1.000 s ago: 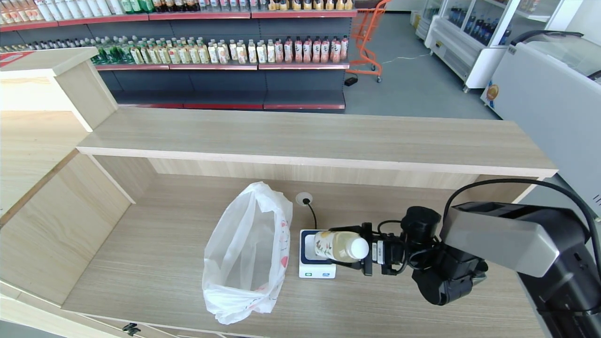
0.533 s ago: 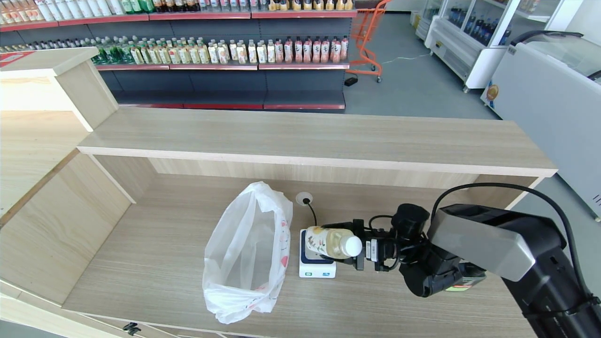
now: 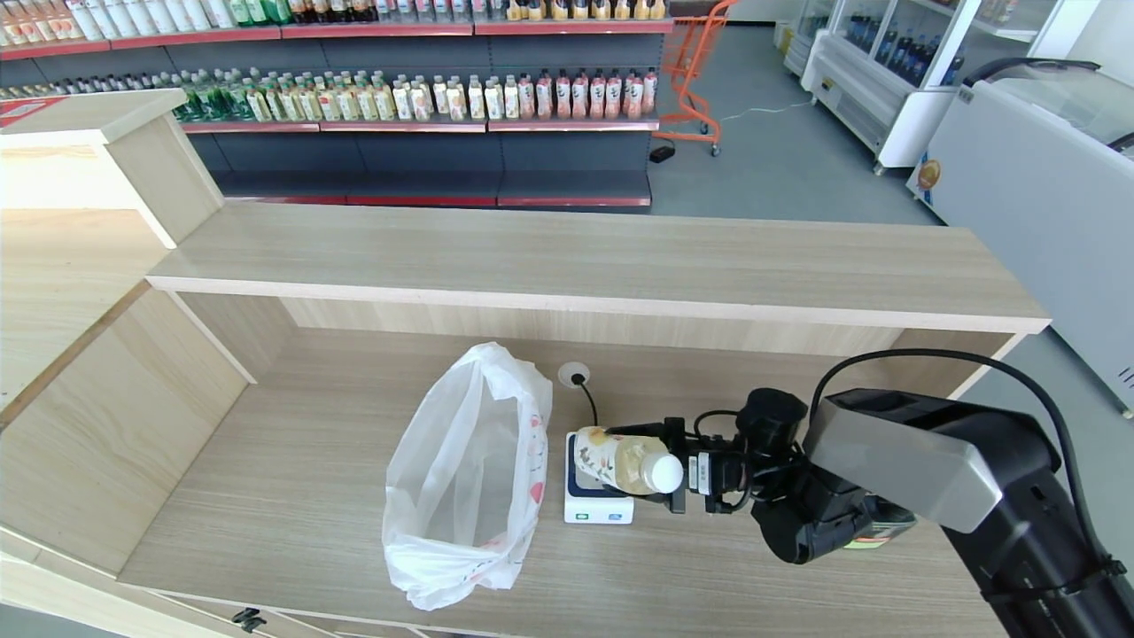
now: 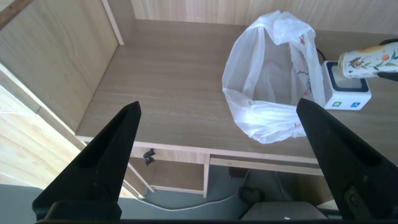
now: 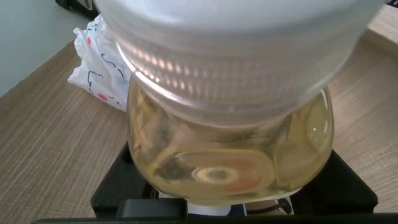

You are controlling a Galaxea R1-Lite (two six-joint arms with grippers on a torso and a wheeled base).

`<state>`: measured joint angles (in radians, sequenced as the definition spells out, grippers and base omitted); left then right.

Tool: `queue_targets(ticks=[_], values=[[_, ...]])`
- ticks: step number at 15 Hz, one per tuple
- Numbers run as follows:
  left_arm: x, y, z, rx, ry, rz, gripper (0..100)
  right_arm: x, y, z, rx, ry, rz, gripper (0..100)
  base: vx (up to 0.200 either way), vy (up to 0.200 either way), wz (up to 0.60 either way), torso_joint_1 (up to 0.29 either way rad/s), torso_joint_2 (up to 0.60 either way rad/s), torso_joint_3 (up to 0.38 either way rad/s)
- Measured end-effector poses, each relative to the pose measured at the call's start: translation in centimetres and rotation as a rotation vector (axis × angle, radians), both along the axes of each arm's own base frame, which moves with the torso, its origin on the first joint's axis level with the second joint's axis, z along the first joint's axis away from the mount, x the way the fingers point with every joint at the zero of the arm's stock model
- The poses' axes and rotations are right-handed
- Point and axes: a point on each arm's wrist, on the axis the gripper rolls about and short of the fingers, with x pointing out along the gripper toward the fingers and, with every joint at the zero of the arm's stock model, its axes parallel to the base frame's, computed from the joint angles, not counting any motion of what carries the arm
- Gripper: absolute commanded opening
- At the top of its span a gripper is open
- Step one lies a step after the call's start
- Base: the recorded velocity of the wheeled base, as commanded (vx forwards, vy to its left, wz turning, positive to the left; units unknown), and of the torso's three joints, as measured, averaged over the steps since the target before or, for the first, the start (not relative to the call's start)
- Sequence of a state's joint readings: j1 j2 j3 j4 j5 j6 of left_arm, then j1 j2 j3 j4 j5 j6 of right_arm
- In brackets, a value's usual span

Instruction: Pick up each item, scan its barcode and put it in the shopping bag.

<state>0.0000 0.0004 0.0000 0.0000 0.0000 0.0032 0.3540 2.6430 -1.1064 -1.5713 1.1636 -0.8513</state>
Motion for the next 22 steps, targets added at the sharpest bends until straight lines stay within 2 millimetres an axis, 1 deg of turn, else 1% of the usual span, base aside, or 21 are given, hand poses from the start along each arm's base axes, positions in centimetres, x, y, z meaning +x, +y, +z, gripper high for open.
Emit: queue_targets(ticks=[2, 3, 4, 6, 8, 10, 12, 13, 15, 17, 19, 22], values=[[0.0, 0.0, 0.0, 0.000, 0.000, 0.000, 100, 0.1, 0.0, 0.5, 0.009, 0.057, -0.014, 0, 0.000, 0.000, 0.00, 0.000, 0.00, 0.000], [0.0, 0.0, 0.0, 0.000, 0.000, 0.000, 100, 0.2, 0.0, 1.2, 0.016, 0.085, -0.024, 0, 0.000, 0.000, 0.00, 0.000, 0.00, 0.000], [0.0, 0.0, 0.0, 0.000, 0.000, 0.000, 100, 0.2, -0.1, 2.1, 0.026, 0.115, -0.034, 0, 0.000, 0.000, 0.00, 0.000, 0.00, 0.000], [0.0, 0.0, 0.0, 0.000, 0.000, 0.000, 100, -0.4, -0.5, 5.1, 0.060, 0.185, -0.073, 0, 0.000, 0.000, 0.00, 0.000, 0.00, 0.000], [0.0, 0.0, 0.0, 0.000, 0.000, 0.000, 100, -2.3, -1.6, 7.8, 0.111, 0.354, -0.202, 0, 0.000, 0.000, 0.00, 0.000, 0.00, 0.000], [0.0, 0.0, 0.0, 0.000, 0.000, 0.000, 100, -4.6, -3.4, 10.2, 0.219, 0.569, -0.398, 0, 0.000, 0.000, 0.00, 0.000, 0.00, 0.000], [0.0, 0.0, 0.0, 0.000, 0.000, 0.000, 100, -7.6, -5.3, 12.2, 0.319, 0.756, -0.528, 0, 0.000, 0.000, 0.00, 0.000, 0.00, 0.000], [0.0, 0.0, 0.0, 0.000, 0.000, 0.000, 100, -9.2, -6.2, 12.9, 0.344, 0.827, -0.576, 0, 0.000, 0.000, 0.00, 0.000, 0.00, 0.000], [0.0, 0.0, 0.0, 0.000, 0.000, 0.000, 100, -12.3, -8.0, 13.4, 0.389, 0.957, -0.674, 0, 0.000, 0.000, 0.00, 0.000, 0.00, 0.000], [0.0, 0.0, 0.0, 0.000, 0.000, 0.000, 100, -14.4, -9.1, 13.8, 0.426, 1.001, -0.739, 0, 0.000, 0.000, 0.00, 0.000, 0.00, 0.000], [0.0, 0.0, 0.0, 0.001, 0.001, 0.000, 100, -15.5, -9.7, 14.2, 0.451, 0.993, -0.776, 0, 0.000, 0.000, 0.00, 0.000, 0.00, 0.000], [0.0, 0.0, 0.0, 0.006, 0.000, 0.000, 100, -16.1, -9.9, 14.7, 0.467, 0.983, -0.782, 0, 0.000, 0.000, 0.00, 0.000, 0.00, 0.000]])
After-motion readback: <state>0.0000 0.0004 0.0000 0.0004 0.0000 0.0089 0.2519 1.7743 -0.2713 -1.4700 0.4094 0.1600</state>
